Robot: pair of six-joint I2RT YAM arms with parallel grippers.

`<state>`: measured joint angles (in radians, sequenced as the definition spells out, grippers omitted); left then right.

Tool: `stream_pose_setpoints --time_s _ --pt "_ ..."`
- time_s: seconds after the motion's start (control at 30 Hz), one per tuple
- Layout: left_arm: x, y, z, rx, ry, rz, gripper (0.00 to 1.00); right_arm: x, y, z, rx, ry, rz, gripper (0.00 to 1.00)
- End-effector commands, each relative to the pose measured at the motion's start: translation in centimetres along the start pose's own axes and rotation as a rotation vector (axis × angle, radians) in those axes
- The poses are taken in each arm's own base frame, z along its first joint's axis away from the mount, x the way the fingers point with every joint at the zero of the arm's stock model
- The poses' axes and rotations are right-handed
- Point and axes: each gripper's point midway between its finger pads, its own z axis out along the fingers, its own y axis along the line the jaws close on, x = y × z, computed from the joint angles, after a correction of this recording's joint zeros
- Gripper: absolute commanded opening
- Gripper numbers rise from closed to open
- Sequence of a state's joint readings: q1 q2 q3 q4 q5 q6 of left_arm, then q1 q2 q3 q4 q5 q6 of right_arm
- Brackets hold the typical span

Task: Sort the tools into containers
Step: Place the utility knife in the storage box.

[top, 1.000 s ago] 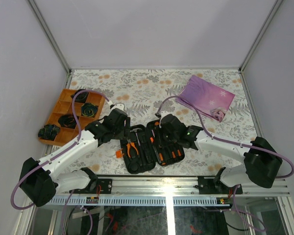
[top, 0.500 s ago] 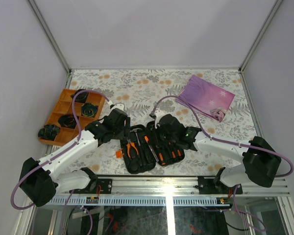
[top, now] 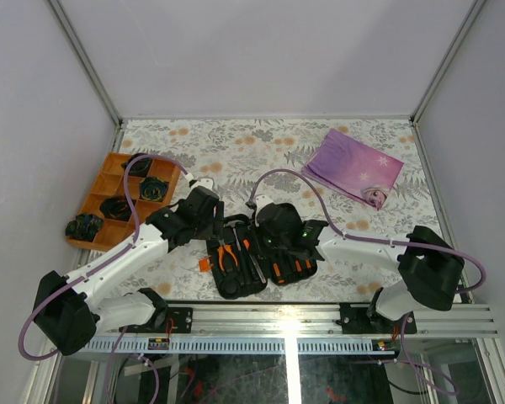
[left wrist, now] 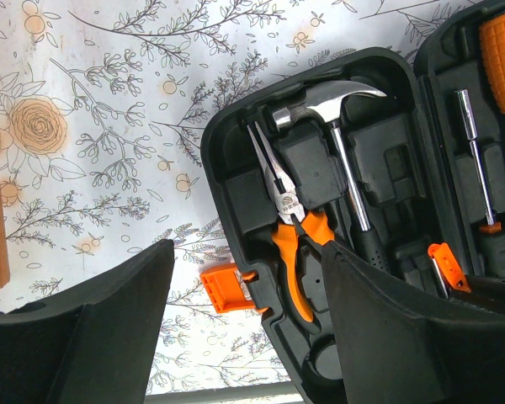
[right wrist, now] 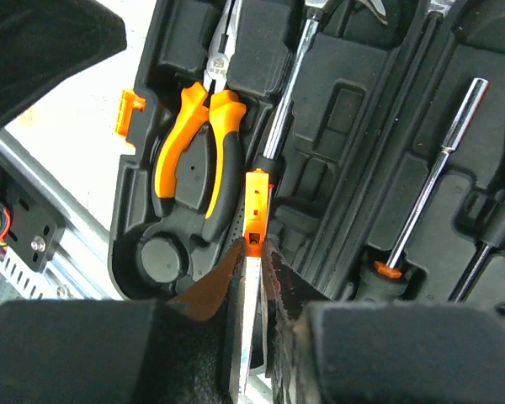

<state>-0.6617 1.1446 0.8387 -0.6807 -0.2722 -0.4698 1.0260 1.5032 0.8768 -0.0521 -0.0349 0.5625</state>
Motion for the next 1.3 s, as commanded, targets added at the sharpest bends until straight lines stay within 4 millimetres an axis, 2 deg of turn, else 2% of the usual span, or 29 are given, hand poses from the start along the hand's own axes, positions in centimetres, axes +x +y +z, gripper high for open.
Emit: stream_pose_setpoints --time_s 0.0,0.27,0.53,0.63,1.27 --pt "-1.2 -0.5 -0.3 0.017 -0.048 -0.001 0.69 -2.2 0.3 0.1 0.085 -0.072 0.077 0.04" --pt "-1.2 -0.5 -0.3 0.015 -0.049 -0.001 0.69 -2.5 -1.0 1.0 0.196 -0.075 0.112 0.05" --pt "-1.1 -0.4 -0.3 0.011 -0.046 0.001 0.69 -2.9 -0.9 2.2 0.221 -0.045 0.093 0.05" --pt "-1.1 -0.4 -0.2 0.01 -0.045 0.002 0.69 -2.1 -1.6 3.1 0.251 -0.015 0.084 0.05" --pt "-1.2 -0.4 -0.2 0.008 -0.045 0.003 0.69 -1.4 -2.9 4.3 0.347 0.08 0.031 0.11"
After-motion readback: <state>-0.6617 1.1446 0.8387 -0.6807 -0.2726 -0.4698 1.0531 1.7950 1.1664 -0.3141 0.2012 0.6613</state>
